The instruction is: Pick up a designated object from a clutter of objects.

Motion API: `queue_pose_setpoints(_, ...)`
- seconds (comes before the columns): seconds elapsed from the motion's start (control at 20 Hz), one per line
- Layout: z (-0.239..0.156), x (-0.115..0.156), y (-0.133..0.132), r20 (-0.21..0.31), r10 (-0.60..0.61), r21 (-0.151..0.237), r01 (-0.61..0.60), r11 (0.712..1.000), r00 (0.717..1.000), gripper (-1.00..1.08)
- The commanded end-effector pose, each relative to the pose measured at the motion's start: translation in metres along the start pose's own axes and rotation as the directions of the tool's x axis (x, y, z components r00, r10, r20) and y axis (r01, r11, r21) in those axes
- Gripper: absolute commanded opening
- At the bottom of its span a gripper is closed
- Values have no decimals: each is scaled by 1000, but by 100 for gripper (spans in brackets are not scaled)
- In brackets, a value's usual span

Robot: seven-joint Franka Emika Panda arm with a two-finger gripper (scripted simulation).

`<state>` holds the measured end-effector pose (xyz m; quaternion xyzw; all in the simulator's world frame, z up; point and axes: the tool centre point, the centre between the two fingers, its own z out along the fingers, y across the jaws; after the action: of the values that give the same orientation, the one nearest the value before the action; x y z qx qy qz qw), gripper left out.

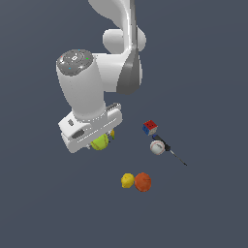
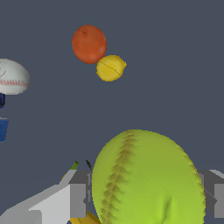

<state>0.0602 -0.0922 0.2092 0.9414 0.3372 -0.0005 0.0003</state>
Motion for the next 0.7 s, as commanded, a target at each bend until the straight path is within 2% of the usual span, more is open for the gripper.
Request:
queue_pose_setpoints(0.0,-29,12,-7,0,0,-1,0,1000,1000,-100)
queue_pose_setpoints(0.65,-157,70,-38,-1,1,0,-1,1000,1000,-100)
